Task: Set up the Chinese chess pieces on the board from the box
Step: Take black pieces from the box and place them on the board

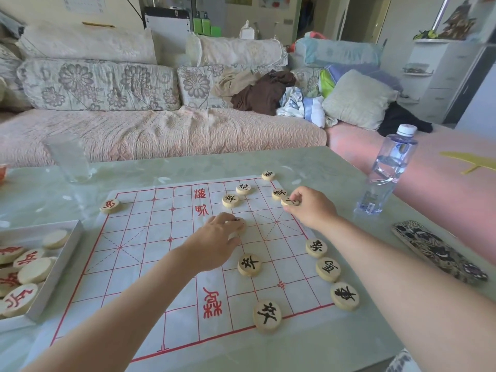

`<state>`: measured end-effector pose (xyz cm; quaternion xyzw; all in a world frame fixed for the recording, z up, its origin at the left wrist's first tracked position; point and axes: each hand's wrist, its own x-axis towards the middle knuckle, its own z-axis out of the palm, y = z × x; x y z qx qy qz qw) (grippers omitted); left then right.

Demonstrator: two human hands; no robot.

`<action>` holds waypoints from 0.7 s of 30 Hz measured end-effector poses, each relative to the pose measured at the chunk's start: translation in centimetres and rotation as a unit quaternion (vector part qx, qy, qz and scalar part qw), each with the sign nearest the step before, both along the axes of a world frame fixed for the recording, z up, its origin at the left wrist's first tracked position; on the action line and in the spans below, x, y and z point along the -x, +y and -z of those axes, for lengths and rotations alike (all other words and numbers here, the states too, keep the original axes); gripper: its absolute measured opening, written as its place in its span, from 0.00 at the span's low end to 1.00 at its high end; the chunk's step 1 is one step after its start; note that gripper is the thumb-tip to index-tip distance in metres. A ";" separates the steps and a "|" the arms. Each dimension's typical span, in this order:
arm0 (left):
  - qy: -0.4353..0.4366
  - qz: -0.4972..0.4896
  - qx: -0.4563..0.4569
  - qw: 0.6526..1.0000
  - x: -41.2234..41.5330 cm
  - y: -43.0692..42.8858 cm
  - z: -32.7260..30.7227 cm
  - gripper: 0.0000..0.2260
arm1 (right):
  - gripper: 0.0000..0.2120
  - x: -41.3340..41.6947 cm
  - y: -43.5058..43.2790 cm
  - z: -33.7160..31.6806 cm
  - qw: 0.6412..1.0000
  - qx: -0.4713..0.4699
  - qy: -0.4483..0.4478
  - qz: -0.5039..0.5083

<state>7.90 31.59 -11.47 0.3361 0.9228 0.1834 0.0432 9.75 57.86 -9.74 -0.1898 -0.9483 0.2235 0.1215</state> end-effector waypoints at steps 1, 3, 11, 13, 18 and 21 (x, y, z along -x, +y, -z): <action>0.001 0.002 0.007 1.000 0.0 0.0 -0.1 0.21 | 0.12 0.3 -0.2 0.1 1.000 -0.006 0.002 0.001; 0.002 0.006 0.023 1.000 -0.2 0.0 -0.2 0.22 | 0.11 0.8 -0.6 0.6 1.000 -0.029 -0.004 0.002; 0.007 0.007 0.011 1.000 -0.4 -0.4 -0.4 0.23 | 0.08 0.6 -1.7 0.4 0.997 -0.070 -0.027 0.006; 0.012 0.005 -0.006 1.000 -0.5 -0.6 -0.7 0.22 | 0.09 0.4 -2.6 -0.1 0.997 -0.072 -0.023 -0.014; 0.040 -0.019 -0.033 0.998 -1.1 -3.0 -1.8 0.21 | 0.08 0.0 -6.8 -1.6 0.995 -0.029 -0.015 -0.099; 0.046 -0.061 -0.039 0.996 -1.2 -6.0 -2.6 0.20 | 0.06 0.0 -10.6 -2.5 0.988 0.010 -0.009 -0.154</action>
